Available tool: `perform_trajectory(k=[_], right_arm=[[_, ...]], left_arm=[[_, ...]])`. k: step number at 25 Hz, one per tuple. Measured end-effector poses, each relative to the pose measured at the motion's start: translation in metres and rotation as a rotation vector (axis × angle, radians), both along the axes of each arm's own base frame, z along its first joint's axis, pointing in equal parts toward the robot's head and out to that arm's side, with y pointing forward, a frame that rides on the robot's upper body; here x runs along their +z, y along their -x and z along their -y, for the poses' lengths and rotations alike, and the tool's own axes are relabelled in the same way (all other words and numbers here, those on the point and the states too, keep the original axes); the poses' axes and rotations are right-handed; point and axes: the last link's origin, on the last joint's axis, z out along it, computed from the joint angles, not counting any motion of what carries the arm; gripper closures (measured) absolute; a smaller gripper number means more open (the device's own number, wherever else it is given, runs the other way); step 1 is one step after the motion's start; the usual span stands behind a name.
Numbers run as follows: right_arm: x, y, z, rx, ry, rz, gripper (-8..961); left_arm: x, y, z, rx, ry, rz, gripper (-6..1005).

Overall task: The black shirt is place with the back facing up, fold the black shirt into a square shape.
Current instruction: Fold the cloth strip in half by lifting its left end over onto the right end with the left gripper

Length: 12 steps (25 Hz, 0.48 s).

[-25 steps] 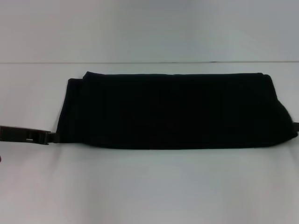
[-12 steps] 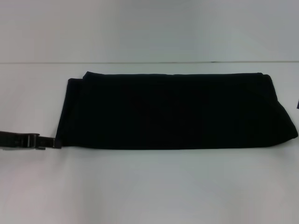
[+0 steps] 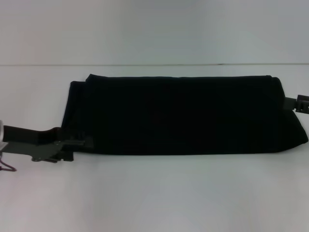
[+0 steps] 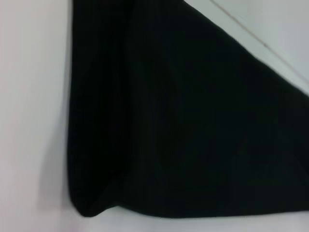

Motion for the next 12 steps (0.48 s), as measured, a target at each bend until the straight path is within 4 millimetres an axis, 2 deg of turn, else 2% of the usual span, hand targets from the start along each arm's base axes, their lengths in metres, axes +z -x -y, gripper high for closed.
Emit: perform_trajectory(k=[1, 5, 12], right_arm=[[0.0, 0.002, -0.002, 0.006, 0.001, 0.001, 114], [-0.002, 0.009, -0.006, 0.029, 0.019, 0.009, 17], [-0.002, 0.019, -0.012, 0.076, 0.025, 0.025, 17]], left_arm=[[-0.003, 0.001, -0.002, 0.028, -0.006, 0.022, 141], [-0.011, 0.004, -0.005, 0.096, -0.015, 0.051, 142], [-0.016, 0.009, -0.004, 0.223, -0.023, 0.093, 130]])
